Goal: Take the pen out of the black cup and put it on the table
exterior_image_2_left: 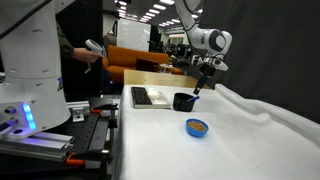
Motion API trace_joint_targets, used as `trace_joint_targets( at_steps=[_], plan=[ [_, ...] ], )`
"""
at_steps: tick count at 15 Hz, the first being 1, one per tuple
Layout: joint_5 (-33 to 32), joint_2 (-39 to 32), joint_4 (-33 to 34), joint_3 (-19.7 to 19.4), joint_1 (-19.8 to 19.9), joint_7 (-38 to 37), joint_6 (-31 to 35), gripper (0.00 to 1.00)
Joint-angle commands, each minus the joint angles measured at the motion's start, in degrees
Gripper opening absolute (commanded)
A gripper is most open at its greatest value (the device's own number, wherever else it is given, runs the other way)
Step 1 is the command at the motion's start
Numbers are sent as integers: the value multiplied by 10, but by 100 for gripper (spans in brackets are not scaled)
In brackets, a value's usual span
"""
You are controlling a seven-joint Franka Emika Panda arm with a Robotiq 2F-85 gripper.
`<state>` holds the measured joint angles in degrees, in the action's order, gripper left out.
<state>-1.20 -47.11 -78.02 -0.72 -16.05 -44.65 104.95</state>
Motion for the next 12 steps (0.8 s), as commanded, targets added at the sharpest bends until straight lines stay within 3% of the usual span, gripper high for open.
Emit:
trace_joint_targets(
  at_steps=[1,2,4,12],
  plan=[
    [0,-1,3,0,0,0,-2,84],
    [0,-1,7,1,-2,-3,-6,96],
    [-3,-1,8,0,-5,-4,-7,100],
    [-4,-17,26,-2,-6,0,-14,100]
  ],
)
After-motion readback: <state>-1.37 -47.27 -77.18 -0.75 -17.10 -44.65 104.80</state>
